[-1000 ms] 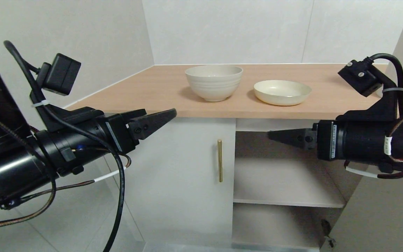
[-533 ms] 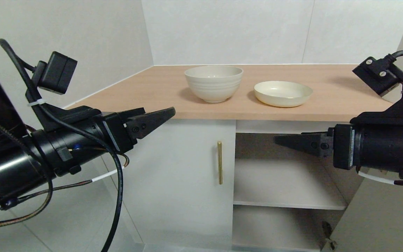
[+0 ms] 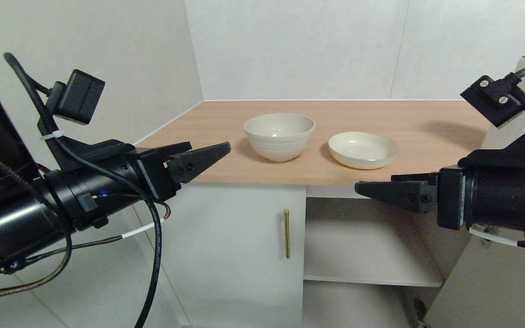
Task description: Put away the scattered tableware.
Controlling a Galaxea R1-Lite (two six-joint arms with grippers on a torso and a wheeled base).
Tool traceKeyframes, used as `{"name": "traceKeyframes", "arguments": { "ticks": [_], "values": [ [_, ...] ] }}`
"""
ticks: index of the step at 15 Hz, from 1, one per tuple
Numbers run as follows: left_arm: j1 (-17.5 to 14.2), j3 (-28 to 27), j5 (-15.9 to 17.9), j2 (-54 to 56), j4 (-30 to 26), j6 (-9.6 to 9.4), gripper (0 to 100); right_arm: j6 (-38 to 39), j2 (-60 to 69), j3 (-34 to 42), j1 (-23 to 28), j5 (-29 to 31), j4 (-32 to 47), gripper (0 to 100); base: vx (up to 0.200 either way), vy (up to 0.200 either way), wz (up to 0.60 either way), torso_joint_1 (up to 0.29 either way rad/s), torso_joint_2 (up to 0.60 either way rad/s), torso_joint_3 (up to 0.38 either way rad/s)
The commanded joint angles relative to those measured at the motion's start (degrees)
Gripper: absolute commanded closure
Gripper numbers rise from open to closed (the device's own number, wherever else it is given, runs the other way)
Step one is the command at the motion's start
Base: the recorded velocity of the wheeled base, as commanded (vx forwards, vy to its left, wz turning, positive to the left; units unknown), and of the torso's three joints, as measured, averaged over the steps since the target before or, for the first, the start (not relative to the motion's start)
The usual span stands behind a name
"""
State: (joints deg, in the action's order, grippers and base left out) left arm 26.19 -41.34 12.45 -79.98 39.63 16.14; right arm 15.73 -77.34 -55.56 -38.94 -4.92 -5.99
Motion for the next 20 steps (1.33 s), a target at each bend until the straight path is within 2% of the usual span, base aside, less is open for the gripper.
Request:
{"name": "traceKeyframes", "arguments": {
  "ticks": [1, 5, 7, 8, 9, 11, 13, 14, 15, 16, 17, 18, 19, 20],
  "values": [
    [0.01, -0.15, -0.05, -1.49, -0.08, 0.03, 0, 0.01, -0.62, -0.07, 0.0, 0.0, 0.01, 0, 0.0, 0.0, 0.0, 0.149, -0.49, -0.31],
    [0.01, -1.55, -0.23, -4.3, -0.17, 0.03, 0, 0.01, -0.89, -0.33, 0.18, 0.0, -0.34, 0, 0.0, 0.0, 0.0, 0.168, -0.46, -0.301],
    [-0.08, -5.95, -0.14, -7.64, -1.66, 0.03, 0, -0.17, -2.82, -0.33, 1.5, 0.0, -5.0, 0, 0.0, 0.0, 0.0, 0.144, -0.36, -0.222],
    [-1.31, -9.9, -0.49, -9.23, -3.95, 0.12, 0, -0.96, -4.14, -0.25, 1.67, 0.62, -7.02, 0, 0.0, 0.0, 0.0, 0.061, -0.14, -0.09],
    [-2.02, -12.1, -0.49, -9.58, -7.29, 0.12, 0, -1.05, -5.1, -0.77, 1.85, 1.23, -7.02, 0, 0.0, 0.0, 0.0, 0.032, -0.07, -0.051],
    [-2.37, -14.82, -0.23, -9.58, -16.08, 0.65, 0, -0.78, -7.92, -4.46, 3.69, 6.16, -5.26, 0, 0.0, 0.0, 0.0, 0.009, -0.03, -0.011],
    [-2.28, -15.88, -0.23, -9.58, -18.98, 0.65, 0, -0.52, -9.32, -7.89, 4.13, 10.11, -1.57, 0, 0.0, 0.0, 0.0, 0.0, 0.0, 0.0],
    [-2.37, -16.93, -0.58, -9.58, -20.12, 1.44, 0, 2.91, -10.82, -11.41, 4.92, 11.87, 2.47, 0, 0.0, 0.0, 0.0, 0.0, 0.0, 0.0],
    [-2.63, -18.25, -1.64, -9.93, -20.56, 4.25, 0, 4.14, -11.52, -12.73, 5.1, 12.84, 3.44, 0, 0.0, 0.0, 0.0, 0.0, 0.0, 0.0],
    [-2.63, -21.24, -3.92, -11.25, -22.67, 9.79, 0, 4.23, -12.57, -13.08, 6.07, 14.51, 3.52, 0, 0.0, 0.0, 0.0, 0.0, 0.0, 0.0],
    [-2.63, -24.14, -5.59, -12.92, -25.74, 13.39, 0, 4.23, -13.37, -13.34, 6.51, 15.56, 3.35, 0, 0.0, 0.0, 0.0, 0.0, 0.0, 0.0],
    [-2.63, -26.07, -6.38, -14.24, -27.77, 15.32, 0, 4.23, -13.72, -13.34, 6.59, 15.74, 3.35, 0, 0.0, 0.0, 0.0, 0.0, 0.0, 0.0],
    [-2.63, -29.33, -7.88, -17.75, -29.52, 19.1, 0, 4.23, -14.07, -13.34, 6.59, 15.82, 3.35, 0, 0.0, 0.0, 0.0, 0.0, 0.0, 0.0],
    [-2.45, -29.85, -8.67, -19.69, -29.35, 19.89, 0, 4.23, -14.16, -13.25, 6.59, 15.82, 3.35, 0, 0.0, 0.0, 0.0, 0.0, 0.0, 0.0]
  ]
}}
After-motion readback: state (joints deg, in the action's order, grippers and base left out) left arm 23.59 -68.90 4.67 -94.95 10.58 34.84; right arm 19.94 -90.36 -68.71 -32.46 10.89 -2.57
